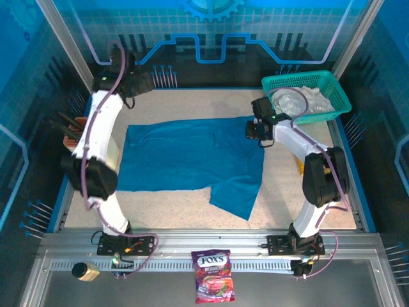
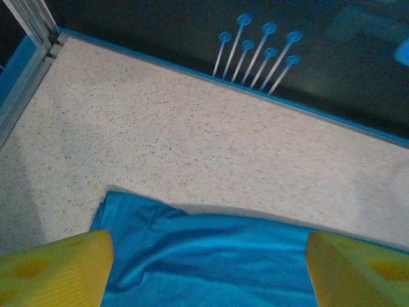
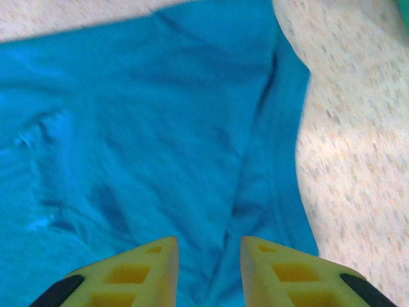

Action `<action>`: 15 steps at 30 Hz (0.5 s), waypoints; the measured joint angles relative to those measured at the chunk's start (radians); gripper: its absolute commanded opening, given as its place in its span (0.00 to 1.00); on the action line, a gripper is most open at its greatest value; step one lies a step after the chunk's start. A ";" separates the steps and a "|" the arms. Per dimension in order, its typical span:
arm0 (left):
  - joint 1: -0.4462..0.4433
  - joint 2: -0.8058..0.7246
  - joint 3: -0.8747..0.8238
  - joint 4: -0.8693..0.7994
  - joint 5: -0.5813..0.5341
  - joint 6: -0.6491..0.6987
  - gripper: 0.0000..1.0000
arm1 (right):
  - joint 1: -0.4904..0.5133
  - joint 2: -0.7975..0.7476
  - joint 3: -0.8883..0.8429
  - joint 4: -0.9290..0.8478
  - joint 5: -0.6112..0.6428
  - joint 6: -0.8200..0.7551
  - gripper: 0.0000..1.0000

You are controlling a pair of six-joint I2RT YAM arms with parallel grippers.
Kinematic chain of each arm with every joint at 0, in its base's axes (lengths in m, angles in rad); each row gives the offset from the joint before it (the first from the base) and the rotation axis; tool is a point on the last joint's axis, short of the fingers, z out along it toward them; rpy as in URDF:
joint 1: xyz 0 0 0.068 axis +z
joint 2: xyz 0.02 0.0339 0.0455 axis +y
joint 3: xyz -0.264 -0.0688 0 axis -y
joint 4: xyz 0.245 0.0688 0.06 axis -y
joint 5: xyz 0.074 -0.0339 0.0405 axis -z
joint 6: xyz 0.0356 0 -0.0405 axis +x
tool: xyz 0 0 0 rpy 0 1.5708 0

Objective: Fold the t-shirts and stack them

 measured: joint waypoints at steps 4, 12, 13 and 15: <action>-0.010 -0.277 -0.261 0.044 0.003 -0.041 0.88 | -0.001 -0.020 -0.108 0.014 -0.032 0.032 0.26; -0.010 -0.629 -0.692 0.006 -0.002 -0.124 0.89 | -0.005 0.050 -0.211 0.045 -0.071 0.077 0.17; -0.010 -0.656 -0.724 -0.006 -0.002 -0.131 0.89 | -0.007 0.057 -0.217 0.046 -0.069 0.081 0.17; -0.010 -0.702 -0.771 -0.029 -0.002 -0.151 0.88 | -0.012 0.066 -0.219 0.046 -0.064 0.086 0.16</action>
